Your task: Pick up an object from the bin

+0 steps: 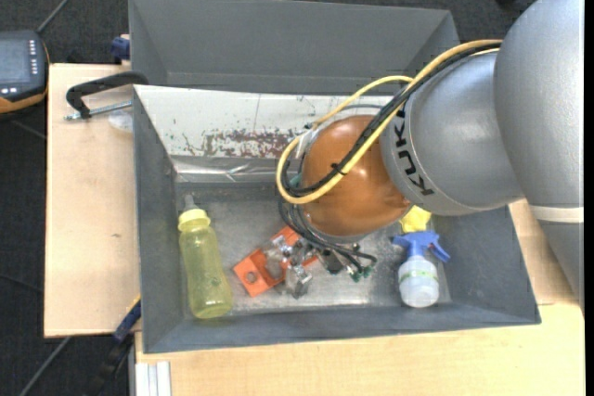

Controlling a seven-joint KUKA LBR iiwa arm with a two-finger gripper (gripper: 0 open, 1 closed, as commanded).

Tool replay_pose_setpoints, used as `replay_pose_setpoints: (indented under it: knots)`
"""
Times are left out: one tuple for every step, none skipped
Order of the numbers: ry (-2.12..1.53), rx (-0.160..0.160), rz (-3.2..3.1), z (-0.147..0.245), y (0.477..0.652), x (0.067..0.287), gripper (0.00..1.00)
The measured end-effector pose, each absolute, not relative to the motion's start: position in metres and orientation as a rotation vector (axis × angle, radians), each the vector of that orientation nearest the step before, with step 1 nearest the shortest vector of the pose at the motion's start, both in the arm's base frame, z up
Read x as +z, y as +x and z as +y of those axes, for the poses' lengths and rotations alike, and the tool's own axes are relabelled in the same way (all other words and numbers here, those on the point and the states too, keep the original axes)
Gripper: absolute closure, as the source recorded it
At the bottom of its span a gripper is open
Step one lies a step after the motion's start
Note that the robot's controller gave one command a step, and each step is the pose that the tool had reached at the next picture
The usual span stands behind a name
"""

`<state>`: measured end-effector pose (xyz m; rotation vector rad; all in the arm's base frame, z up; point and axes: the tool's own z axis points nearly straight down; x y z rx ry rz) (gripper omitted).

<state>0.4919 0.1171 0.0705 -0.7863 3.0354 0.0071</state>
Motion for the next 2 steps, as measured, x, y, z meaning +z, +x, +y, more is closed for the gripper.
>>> replay_pose_setpoints:
  knots:
    - [-0.786, 0.007, 3.036, 0.117, 0.492, 0.071, 1.0]
    - [-0.788, 0.01, 3.027, 0.137, 0.504, 0.238, 1.0]
